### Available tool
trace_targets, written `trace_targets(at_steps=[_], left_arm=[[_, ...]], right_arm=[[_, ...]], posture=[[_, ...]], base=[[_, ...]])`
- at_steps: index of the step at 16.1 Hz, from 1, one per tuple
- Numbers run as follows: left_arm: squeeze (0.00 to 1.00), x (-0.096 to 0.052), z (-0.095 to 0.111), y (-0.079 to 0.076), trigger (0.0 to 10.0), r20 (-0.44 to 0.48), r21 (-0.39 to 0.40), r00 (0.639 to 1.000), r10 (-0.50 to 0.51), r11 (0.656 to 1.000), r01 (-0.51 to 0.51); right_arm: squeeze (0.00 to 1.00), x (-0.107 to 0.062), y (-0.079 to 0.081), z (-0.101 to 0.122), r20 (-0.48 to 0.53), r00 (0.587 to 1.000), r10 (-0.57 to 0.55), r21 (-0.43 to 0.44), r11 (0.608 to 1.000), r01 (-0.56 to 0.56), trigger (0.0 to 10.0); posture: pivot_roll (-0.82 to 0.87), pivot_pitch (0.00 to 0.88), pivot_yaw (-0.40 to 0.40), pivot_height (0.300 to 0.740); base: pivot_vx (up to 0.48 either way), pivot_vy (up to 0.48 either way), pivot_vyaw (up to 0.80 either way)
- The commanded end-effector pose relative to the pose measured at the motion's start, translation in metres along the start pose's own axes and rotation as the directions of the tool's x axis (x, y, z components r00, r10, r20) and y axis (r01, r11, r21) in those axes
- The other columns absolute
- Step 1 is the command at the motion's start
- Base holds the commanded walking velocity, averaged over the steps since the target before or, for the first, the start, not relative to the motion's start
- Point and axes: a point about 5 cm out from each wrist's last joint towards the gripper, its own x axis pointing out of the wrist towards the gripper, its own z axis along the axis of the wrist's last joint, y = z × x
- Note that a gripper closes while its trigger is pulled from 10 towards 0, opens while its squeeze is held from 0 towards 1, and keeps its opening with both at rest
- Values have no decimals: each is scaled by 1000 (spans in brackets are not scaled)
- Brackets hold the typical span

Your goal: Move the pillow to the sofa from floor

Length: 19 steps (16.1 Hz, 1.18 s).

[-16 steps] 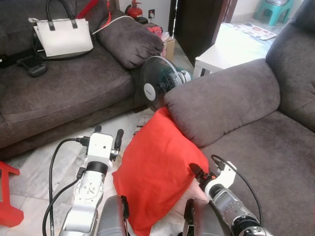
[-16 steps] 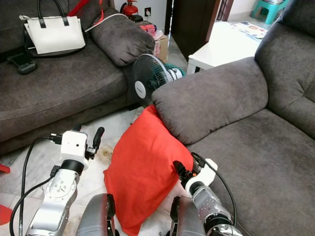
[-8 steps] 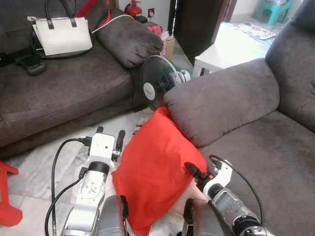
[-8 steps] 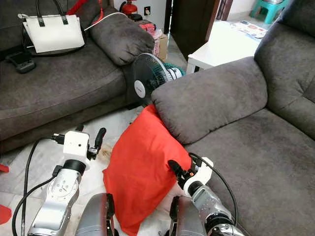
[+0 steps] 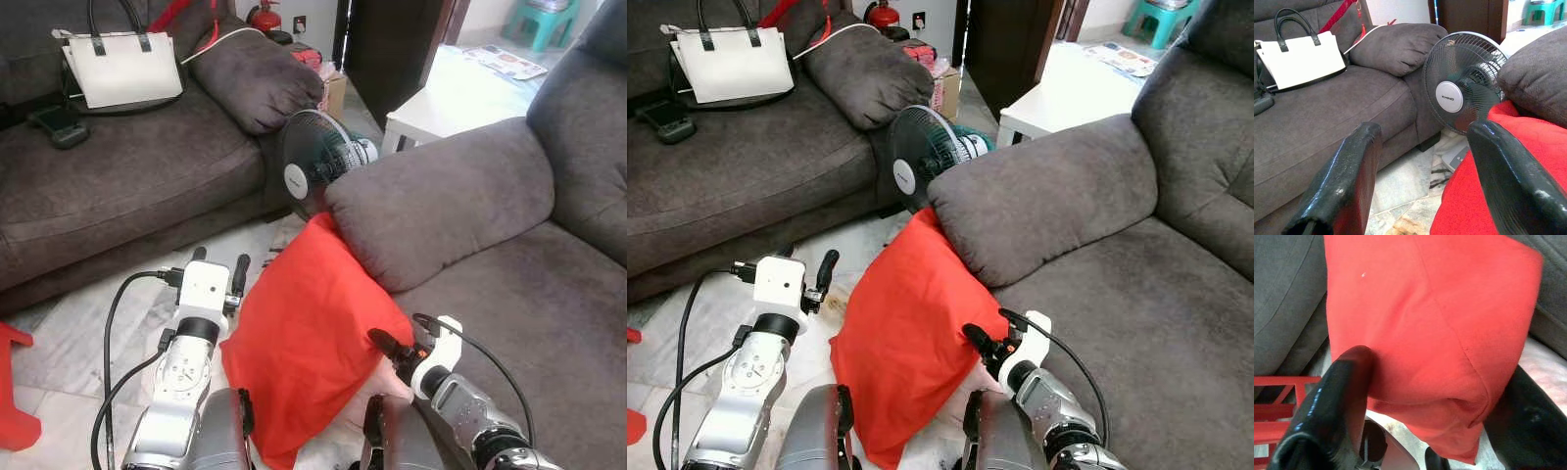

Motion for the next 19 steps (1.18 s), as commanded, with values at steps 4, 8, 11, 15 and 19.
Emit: trace_targets(at_steps=[4,8,11,15,19], left_arm=[[0,2,0,-3,10000,1,2,1000,-3,1000,3],[0,2,0,-3,10000,2,1,1000,-1,1000,1],[0,2,0,-3,10000,3,1,1000,1,1000,-1],[0,3,0,-4,10000,5,-3,1000,6,1000,-6],[0,4,-1,-4,10000,5,-5,1000,15,1000,-15]], right_arm=[[0,1,1,0,8,1000,3,18,1000,-3,0],[0,2,2,1,19,1000,6,21,1000,-7,0],[0,2,3,2,37,999,10,32,999,-12,0],[0,2,1,4,63,998,-11,41,999,8,0],[0,3,2,7,88,996,-18,50,999,14,0]], posture=[[131,50,-79,579],[134,48,-79,579],[130,47,-80,579],[130,43,-88,579],[130,39,-93,579]], base=[[0,0,0],[0,0,0],[0,0,0],[0,0,0],[0,0,0]])
